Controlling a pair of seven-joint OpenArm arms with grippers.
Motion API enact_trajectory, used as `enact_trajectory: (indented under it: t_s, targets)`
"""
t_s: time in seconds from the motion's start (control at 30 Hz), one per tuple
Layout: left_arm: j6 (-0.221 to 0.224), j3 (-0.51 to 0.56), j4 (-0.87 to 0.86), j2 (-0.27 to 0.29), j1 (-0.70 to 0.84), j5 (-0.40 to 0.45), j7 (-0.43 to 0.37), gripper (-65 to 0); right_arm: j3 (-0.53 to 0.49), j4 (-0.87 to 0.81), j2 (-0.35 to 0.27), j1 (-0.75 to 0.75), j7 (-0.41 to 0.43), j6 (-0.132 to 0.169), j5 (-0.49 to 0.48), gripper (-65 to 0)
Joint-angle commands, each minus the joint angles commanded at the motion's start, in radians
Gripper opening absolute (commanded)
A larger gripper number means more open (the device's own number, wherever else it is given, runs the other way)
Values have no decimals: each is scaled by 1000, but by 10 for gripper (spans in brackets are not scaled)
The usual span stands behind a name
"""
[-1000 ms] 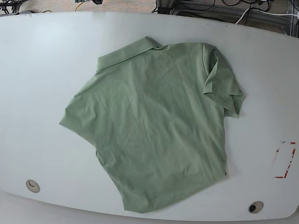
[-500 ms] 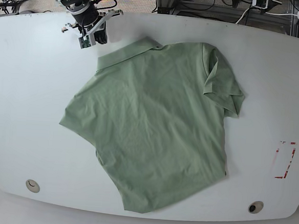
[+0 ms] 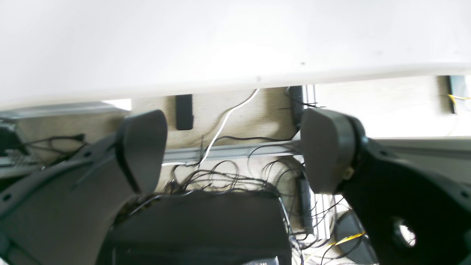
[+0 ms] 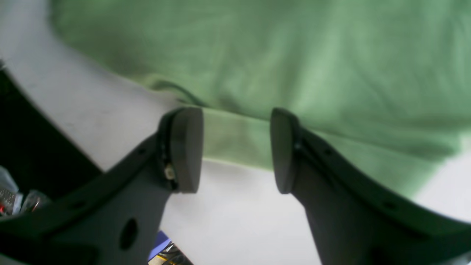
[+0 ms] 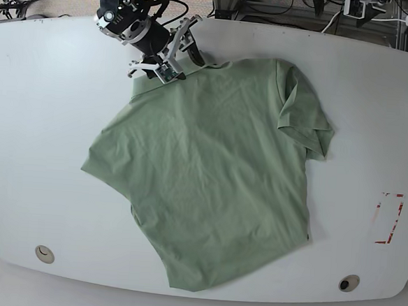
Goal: Fold the T-shirt properly
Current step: 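Move the right gripper down to the green shirt's collar and grasp it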
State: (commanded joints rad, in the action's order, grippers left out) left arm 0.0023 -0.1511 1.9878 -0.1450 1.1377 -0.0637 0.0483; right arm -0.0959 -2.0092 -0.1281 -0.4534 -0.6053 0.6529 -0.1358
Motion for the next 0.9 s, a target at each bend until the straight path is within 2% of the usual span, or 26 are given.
enact_trajectory:
  t_s: [0.17, 0.3, 0.43, 0.53, 0.73, 0.9]
  targets:
    - [0, 0, 8, -3, -77, -3, 157, -114, -92, 6, -8, 35, 0, 0, 2, -354]
    - [0, 0, 9, -5, -121, -3, 218, -114, -157, 55, -18, 91, 0, 0, 17, -354]
    - [0, 0, 9, -5, -133, -3, 226, -114, -273, 124, -34, 141, 0, -2, 118, -357]
    - [0, 0, 9, -6, -143, -3, 226, -114, -305, 166, -29, 164, 0, -2, 166, -358]
    - [-2, 0, 9, -6, -155, -3, 227, -114, -316, 187, -28, 178, 3, -6, 195, -358]
    - [-2, 2, 11, -43, -157, -3, 227, -114, -313, 189, -28, 187, 3, -8, 195, -358]
